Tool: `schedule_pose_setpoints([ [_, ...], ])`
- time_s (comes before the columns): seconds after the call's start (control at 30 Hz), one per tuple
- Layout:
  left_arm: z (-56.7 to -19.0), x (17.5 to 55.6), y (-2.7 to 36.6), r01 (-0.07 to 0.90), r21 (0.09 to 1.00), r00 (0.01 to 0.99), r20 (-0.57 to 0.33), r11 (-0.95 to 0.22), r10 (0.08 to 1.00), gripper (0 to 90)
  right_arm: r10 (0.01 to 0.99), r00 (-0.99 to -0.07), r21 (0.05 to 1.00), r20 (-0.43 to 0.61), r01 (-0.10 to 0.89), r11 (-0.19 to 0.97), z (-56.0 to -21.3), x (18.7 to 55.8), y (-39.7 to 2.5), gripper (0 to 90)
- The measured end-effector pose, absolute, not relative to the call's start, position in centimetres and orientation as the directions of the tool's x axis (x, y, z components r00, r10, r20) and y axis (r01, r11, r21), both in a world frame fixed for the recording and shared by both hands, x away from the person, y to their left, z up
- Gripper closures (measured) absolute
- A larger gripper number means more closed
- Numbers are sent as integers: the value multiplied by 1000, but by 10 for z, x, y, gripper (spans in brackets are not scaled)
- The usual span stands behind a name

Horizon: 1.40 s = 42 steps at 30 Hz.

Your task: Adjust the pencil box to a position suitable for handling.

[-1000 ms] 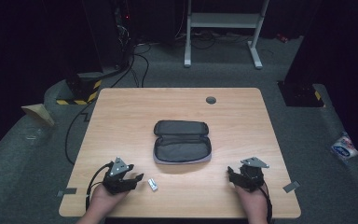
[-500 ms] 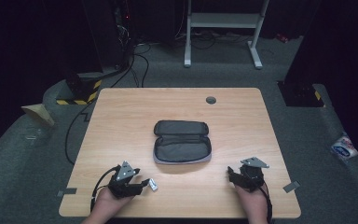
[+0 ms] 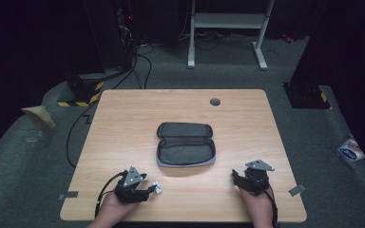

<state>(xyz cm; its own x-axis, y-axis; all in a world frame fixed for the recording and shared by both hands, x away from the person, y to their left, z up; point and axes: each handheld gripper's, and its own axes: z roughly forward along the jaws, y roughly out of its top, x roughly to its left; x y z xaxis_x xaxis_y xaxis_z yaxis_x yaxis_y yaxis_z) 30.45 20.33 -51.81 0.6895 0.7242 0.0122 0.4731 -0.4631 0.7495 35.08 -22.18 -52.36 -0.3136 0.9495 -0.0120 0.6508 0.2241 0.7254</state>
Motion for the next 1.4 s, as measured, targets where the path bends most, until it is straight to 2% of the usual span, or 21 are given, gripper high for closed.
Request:
schedule_pose_setpoints([
  [0.87,-521,310,178,448,747,719,25,-491,695,401,949,-314,724,-12,652,225,-524,351,-222,279],
  [1.0,-523,311,175,446,737,720,42,-508,693,427,949,-314,724,-12,652,225,-524,351,-222,279],
  [1.4,-523,308,191,469,740,707,12,-482,707,551,949,-314,724,-12,652,225,-524,351,-222,279],
])
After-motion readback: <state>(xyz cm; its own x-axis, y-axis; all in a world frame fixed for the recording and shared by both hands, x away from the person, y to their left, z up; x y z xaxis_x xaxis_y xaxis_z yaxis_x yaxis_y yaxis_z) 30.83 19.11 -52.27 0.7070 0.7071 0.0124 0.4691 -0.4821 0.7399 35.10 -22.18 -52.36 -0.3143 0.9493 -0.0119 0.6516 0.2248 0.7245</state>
